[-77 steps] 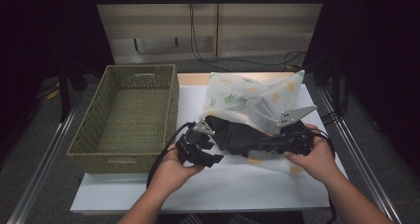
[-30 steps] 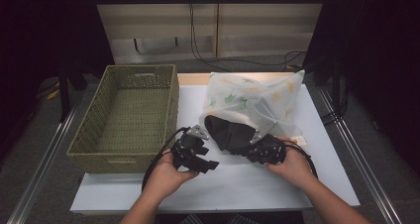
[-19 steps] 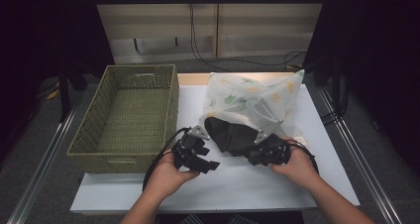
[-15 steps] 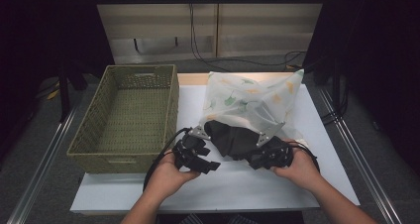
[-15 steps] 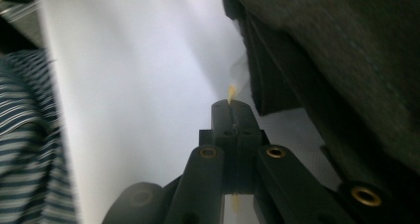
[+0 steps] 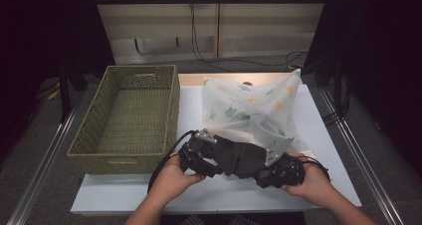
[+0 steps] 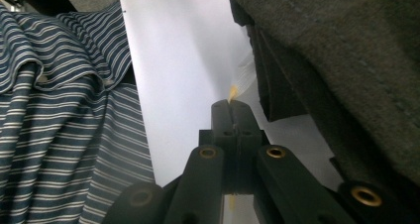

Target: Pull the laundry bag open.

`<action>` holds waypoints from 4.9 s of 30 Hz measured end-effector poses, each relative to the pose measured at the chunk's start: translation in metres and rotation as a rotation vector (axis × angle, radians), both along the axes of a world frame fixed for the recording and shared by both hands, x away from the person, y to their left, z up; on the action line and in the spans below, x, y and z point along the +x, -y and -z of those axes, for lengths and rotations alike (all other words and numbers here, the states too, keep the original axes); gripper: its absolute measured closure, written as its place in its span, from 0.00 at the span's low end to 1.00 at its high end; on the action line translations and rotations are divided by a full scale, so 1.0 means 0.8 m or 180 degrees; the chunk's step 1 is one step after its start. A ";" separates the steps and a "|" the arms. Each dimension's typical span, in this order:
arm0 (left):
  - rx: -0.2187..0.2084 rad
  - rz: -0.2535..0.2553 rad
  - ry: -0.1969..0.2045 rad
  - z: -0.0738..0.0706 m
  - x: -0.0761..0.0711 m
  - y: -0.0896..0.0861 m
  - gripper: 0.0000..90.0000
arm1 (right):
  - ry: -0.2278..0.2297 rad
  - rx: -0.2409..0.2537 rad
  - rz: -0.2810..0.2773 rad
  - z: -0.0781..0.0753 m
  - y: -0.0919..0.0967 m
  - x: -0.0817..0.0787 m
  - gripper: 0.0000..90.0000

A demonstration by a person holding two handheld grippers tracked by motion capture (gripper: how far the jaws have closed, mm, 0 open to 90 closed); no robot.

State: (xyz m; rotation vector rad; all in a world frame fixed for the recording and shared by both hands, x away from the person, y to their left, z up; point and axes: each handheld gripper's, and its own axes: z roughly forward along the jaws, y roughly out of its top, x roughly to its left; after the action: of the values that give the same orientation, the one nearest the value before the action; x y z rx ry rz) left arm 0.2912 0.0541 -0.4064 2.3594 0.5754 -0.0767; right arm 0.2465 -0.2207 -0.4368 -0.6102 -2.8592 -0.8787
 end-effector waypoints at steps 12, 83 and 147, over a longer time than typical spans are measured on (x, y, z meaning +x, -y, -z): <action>-0.0095 -0.0037 -0.0028 0.000 0.001 0.006 0.36 | 0.0179 0.0141 0.0200 -0.023 0.008 -0.003 0.89; 0.0071 -0.0023 0.0252 0.048 0.012 0.107 0.50 | 0.0742 0.0471 0.0970 -0.096 0.021 0.047 1.00; -0.0121 -0.0355 0.0532 0.010 -0.013 0.021 0.40 | 0.0692 0.0683 0.0849 -0.099 0.035 0.033 1.00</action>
State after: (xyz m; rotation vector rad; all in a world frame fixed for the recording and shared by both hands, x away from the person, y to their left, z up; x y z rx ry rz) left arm 0.2811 0.0369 -0.4147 2.2656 0.6163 0.1573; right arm 0.2729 -0.2485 -0.3579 -0.9360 -2.8515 -1.3489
